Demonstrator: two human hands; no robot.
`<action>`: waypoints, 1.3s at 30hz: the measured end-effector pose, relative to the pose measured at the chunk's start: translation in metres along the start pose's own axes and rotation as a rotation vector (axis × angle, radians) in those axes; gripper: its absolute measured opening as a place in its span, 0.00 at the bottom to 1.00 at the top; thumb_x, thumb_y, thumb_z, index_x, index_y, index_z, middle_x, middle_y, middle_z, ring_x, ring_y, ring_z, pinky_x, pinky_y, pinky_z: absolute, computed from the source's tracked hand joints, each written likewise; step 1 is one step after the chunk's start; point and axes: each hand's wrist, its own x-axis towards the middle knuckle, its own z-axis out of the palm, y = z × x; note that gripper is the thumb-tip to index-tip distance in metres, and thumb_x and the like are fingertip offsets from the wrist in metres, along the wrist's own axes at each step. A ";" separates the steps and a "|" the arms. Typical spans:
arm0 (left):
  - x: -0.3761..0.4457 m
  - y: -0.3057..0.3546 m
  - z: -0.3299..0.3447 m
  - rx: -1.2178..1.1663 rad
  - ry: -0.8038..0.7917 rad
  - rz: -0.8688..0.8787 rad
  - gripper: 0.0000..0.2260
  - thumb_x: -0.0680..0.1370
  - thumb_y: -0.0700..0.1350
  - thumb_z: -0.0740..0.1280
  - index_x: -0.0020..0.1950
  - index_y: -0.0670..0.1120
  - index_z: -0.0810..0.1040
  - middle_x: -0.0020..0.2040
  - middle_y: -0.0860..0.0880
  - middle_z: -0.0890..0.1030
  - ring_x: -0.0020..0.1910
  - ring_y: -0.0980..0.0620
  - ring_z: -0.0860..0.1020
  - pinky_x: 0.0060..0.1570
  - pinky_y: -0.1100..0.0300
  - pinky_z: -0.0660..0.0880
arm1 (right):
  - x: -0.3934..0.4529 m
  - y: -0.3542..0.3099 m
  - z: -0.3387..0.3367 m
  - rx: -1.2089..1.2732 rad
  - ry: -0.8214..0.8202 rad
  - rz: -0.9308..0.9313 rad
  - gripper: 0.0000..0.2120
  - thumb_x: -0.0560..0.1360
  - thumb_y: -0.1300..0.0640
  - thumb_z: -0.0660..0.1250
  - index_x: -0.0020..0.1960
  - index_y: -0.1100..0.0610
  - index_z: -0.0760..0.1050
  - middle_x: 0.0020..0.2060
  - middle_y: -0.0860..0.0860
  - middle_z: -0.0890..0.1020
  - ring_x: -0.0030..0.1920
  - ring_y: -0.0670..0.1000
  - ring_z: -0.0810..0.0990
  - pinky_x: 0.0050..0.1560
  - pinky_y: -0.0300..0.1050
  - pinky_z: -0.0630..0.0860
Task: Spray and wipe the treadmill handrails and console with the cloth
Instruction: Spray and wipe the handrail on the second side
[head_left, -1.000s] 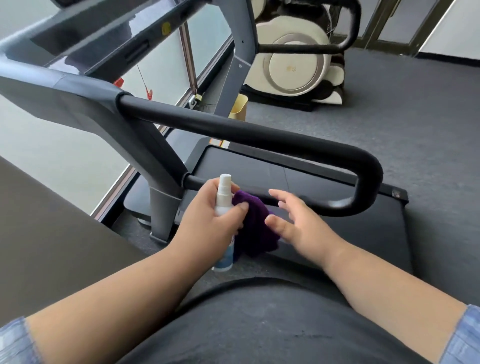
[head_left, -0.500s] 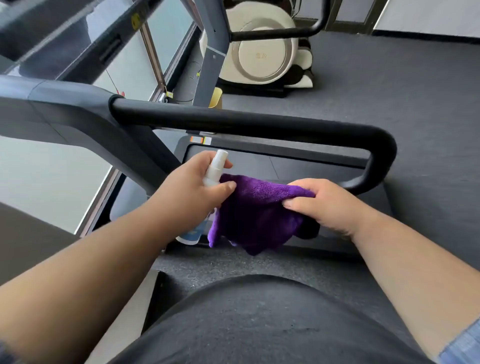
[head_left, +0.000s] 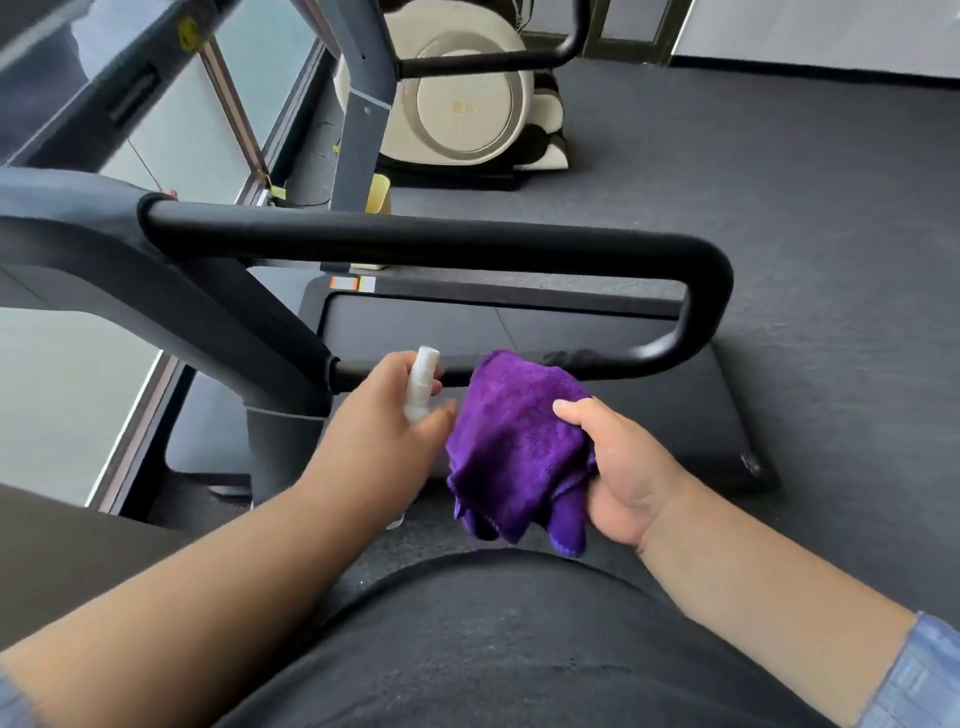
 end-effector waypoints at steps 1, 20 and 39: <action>-0.004 0.001 0.006 -0.030 -0.034 0.001 0.11 0.76 0.54 0.71 0.53 0.66 0.71 0.49 0.68 0.80 0.44 0.68 0.79 0.42 0.63 0.76 | -0.002 0.001 -0.001 0.051 -0.004 0.011 0.15 0.76 0.57 0.67 0.61 0.57 0.76 0.56 0.62 0.83 0.53 0.61 0.84 0.50 0.64 0.80; -0.008 0.037 0.059 -0.130 -0.312 0.189 0.14 0.75 0.56 0.69 0.59 0.63 0.73 0.59 0.68 0.79 0.55 0.64 0.79 0.53 0.63 0.73 | -0.008 -0.033 -0.025 -0.466 0.579 -0.746 0.16 0.71 0.43 0.65 0.57 0.31 0.70 0.49 0.36 0.84 0.51 0.37 0.81 0.55 0.39 0.76; -0.013 0.042 0.079 -0.142 -0.097 0.056 0.13 0.77 0.47 0.72 0.54 0.63 0.74 0.56 0.68 0.80 0.56 0.66 0.78 0.49 0.77 0.69 | 0.069 -0.080 -0.053 -2.074 0.198 -0.727 0.26 0.76 0.32 0.56 0.64 0.47 0.76 0.59 0.52 0.78 0.59 0.58 0.74 0.59 0.56 0.70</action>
